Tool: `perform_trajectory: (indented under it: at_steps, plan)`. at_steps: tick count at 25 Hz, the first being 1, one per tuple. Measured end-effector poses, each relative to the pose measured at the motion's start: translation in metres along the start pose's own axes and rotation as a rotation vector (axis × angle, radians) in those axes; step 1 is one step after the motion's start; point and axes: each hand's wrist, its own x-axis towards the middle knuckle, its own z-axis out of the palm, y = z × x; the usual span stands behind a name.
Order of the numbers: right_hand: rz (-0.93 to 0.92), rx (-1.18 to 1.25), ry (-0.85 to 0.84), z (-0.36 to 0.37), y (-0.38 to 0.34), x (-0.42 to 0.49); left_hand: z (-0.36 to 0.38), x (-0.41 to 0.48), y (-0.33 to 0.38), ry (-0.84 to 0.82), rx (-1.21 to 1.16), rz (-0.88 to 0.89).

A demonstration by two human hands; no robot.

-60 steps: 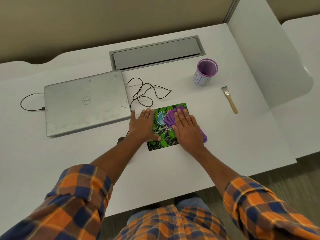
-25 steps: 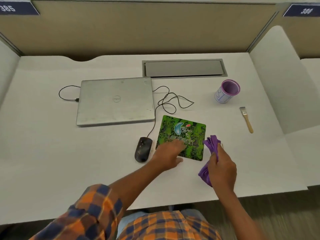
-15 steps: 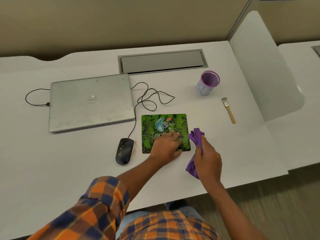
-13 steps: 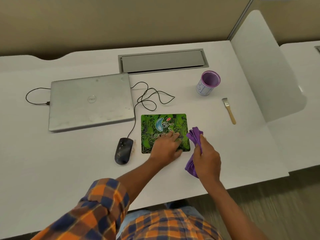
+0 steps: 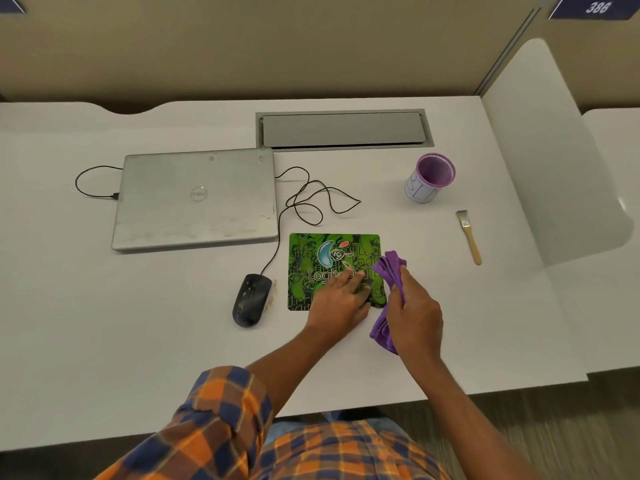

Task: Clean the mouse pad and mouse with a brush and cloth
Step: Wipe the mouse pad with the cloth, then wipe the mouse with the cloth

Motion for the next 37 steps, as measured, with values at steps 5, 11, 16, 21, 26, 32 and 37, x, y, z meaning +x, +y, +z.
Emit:
perform_trajectory:
  at_steps: [5,11,16,21,26,32,37]
  plan:
    - [0.016,0.008,-0.005,0.001,-0.003,-0.004,0.000,0.001,0.006,-0.007,0.043,-0.030]
    - [0.038,0.026,-0.003,0.001,-0.006,-0.009,0.002,0.006,0.013,-0.125,-0.012,-0.085]
    - [0.028,0.068,0.009,0.001,-0.013,-0.011,-0.004,-0.015,0.001,-0.099,-0.099,-0.068]
    - [-0.027,0.118,-0.019,0.012,-0.035,-0.018,-0.036,-0.061,-0.032,0.033,-0.256,-0.124]
    - [-0.108,0.179,-0.122,0.040,-0.079,-0.035,-0.083,-0.115,-0.103,0.220,-0.352,-0.342]
    - [-0.270,0.146,-0.268,0.089,-0.137,-0.059,-0.096,-0.138,-0.192,-0.171,-0.251,-0.374]
    - [-0.525,-0.131,-0.325,0.132,-0.152,-0.073,-0.083,-0.132,-0.223,-0.246,-0.173,-0.225]
